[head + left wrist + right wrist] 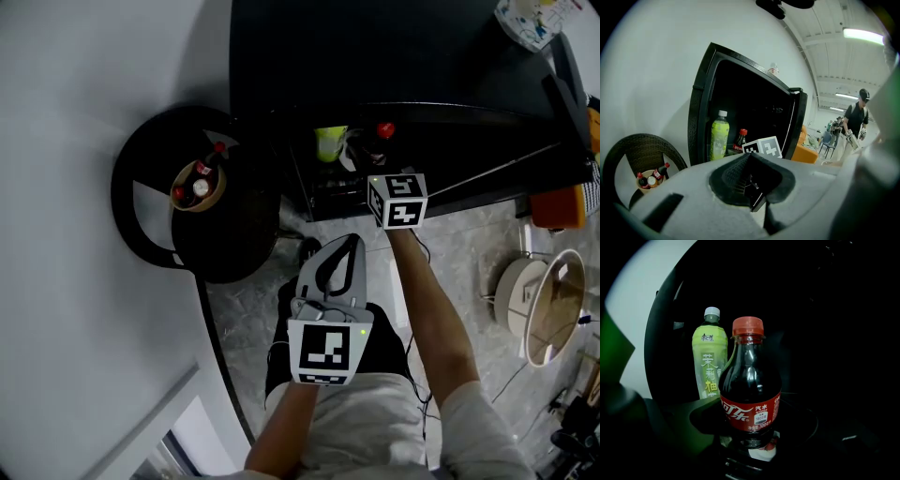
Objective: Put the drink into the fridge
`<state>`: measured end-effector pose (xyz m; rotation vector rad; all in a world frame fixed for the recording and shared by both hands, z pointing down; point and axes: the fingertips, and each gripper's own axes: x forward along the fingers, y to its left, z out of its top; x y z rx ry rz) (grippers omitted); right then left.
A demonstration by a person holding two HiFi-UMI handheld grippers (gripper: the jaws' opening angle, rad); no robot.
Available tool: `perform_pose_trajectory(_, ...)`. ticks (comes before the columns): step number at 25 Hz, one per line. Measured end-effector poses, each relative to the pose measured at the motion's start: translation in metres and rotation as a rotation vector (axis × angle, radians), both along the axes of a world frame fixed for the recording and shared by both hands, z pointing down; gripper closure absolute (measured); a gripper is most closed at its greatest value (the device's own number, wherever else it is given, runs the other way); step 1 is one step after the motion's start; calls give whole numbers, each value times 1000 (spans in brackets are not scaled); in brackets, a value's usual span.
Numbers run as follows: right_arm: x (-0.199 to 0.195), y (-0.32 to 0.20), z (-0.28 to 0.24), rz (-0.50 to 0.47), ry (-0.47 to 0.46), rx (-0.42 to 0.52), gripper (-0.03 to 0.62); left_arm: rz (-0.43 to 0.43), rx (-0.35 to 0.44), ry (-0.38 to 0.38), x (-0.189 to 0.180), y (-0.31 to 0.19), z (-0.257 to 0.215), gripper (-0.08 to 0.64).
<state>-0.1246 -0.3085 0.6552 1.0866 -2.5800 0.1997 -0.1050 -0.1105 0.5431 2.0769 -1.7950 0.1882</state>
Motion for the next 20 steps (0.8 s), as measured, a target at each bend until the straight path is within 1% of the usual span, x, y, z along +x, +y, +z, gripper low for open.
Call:
perform_pose_trajectory(6, -2, -17, 2, 12, -29, 6, 299, 7, -2, 2, 2, -6, 8, 551)
perform_pose_trajectory(11, -8, -15, 4, 4, -51, 34, 299, 23, 10, 0, -1, -5, 10, 551)
perform_pose_trajectory(13, -7, -16, 5, 8, -42, 26, 298, 33, 14, -7, -1, -5, 8, 551)
perform_pose_trajectory(16, -5, -12, 10, 10, -4, -31, 298, 43, 11, -16, -3, 0, 1, 551)
perform_pose_trajectory(20, 3, 4, 3, -3, 38, -62, 299, 60, 13, -14, -2, 11, -15, 551)
